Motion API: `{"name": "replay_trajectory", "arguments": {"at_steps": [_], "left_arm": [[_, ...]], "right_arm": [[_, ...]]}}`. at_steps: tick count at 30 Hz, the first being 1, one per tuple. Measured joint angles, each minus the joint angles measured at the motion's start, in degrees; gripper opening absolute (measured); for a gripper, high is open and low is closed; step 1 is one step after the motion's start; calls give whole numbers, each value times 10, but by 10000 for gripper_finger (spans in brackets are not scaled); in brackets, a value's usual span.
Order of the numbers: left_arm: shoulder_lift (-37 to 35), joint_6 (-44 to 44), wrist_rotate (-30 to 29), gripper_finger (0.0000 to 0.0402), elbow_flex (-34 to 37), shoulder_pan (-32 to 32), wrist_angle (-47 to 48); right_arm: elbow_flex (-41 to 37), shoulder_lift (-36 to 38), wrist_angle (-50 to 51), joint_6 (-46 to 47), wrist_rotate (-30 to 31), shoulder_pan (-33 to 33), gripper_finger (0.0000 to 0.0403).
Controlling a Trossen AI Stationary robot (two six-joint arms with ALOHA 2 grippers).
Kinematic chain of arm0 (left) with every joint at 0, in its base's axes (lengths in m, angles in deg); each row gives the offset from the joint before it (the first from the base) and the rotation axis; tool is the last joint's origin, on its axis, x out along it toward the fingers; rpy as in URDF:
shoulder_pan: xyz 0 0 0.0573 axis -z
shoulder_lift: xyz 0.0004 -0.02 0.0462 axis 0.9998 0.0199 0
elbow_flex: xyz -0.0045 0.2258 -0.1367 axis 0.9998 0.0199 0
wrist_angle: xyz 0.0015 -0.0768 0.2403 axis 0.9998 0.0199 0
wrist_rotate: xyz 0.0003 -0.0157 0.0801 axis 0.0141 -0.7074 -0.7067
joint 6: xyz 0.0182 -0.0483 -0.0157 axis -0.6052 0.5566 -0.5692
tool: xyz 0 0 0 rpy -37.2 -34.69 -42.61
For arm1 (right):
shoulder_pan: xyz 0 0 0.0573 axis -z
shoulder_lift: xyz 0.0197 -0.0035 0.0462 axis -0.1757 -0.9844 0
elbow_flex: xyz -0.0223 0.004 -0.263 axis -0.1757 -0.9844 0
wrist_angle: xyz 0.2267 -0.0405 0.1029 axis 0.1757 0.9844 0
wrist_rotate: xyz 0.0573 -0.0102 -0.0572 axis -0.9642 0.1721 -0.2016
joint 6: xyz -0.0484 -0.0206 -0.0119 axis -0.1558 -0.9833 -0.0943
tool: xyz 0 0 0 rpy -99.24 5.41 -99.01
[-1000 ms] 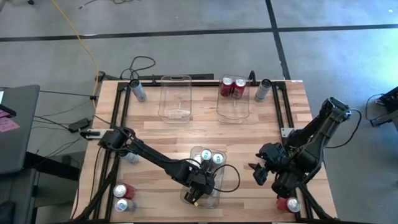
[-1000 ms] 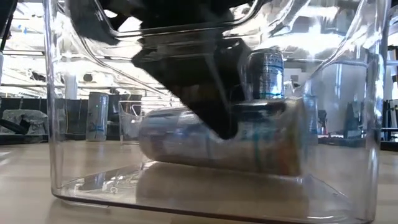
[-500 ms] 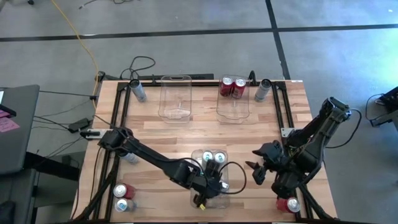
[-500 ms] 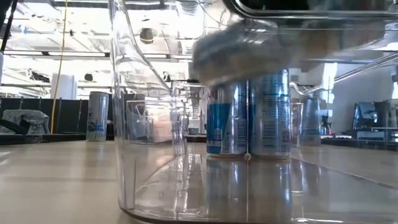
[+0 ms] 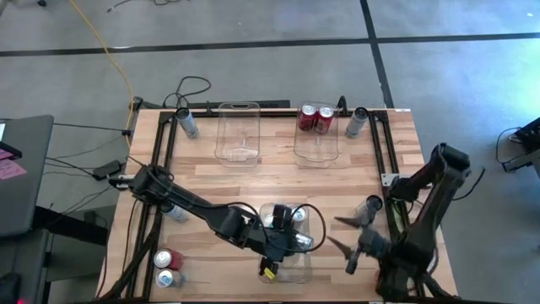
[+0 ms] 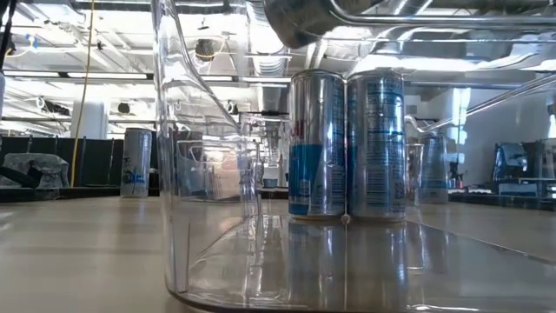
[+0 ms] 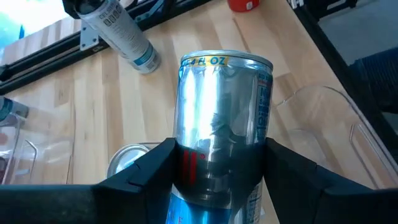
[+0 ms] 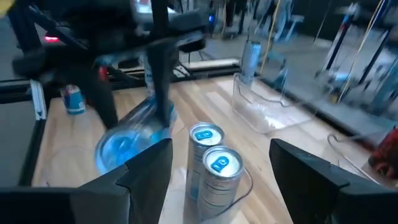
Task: Sort soda cans
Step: Put the top blue soda can into the bottom transparent bin
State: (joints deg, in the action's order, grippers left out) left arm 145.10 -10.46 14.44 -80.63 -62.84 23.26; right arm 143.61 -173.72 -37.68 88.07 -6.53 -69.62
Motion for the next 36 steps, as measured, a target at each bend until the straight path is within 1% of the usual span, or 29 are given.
{"name": "replay_trajectory", "arguments": {"at_steps": [2,6,8,10,17,22,25,27,31,36], "left_arm": [[-5,1,0,205,1,-2,-1],[-8,2,-1,203,1,-9,-2],[-7,3,0,204,1,-13,0],[-7,5,1,204,1,-16,-1],[-7,8,14,205,1,-19,-5],[-7,8,21,205,1,-19,-10],[-7,7,22,205,1,-18,-6],[-7,7,24,205,2,-18,-4],[-7,6,28,205,2,-17,-4],[-7,6,29,205,2,-17,-6]], "right_arm": [[0,-33,-32,-22,24,-6,285],[0,-91,-121,-98,72,-13,286],[0,-107,-155,-136,84,-13,286],[0,-111,-177,-149,84,-10,286],[1,-86,-186,-147,56,-4,286],[1,-81,-203,-153,7,30,286],[1,-81,-237,-190,-32,52,286],[1,-81,-265,-224,-44,60,286],[1,-80,-303,-282,-51,66,286],[1,-80,-309,-288,-58,65,286]]}}
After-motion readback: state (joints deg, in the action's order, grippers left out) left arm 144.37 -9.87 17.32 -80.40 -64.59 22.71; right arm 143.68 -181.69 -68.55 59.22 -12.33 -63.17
